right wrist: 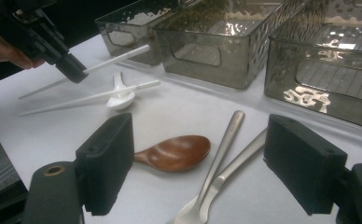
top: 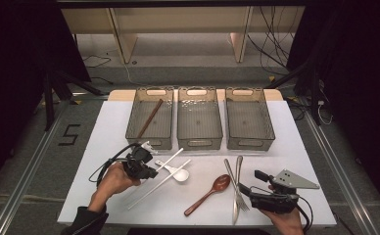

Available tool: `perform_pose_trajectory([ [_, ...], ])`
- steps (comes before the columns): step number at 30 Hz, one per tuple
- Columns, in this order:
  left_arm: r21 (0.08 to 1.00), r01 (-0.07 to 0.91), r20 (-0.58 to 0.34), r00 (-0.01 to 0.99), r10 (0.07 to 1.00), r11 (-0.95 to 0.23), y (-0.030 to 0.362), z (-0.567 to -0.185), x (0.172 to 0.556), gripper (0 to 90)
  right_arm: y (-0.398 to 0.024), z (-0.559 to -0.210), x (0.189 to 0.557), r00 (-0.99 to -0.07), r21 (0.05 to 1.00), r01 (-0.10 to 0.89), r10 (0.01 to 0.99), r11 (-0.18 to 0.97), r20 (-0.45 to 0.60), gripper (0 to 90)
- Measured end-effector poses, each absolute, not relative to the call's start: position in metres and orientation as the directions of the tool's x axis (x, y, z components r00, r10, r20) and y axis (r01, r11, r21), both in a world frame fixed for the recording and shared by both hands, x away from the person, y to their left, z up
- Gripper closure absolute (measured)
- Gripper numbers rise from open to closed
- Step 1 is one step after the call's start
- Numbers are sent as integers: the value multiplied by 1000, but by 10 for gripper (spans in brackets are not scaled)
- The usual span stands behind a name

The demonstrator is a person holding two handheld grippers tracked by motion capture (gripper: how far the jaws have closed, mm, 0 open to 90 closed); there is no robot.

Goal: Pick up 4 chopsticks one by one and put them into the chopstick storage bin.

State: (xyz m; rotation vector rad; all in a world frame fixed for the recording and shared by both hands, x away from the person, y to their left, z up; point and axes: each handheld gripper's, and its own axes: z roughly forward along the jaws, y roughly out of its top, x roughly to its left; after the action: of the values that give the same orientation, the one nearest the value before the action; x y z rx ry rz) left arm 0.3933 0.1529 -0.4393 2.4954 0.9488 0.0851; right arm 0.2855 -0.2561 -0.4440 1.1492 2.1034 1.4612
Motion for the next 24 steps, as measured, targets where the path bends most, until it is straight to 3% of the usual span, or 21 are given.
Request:
perform_pose_trajectory([
  [24,523,623,-104,724,682,-582,166,-426,395,847,-256,-444,286,-619,893,426,768,148,168,252],
])
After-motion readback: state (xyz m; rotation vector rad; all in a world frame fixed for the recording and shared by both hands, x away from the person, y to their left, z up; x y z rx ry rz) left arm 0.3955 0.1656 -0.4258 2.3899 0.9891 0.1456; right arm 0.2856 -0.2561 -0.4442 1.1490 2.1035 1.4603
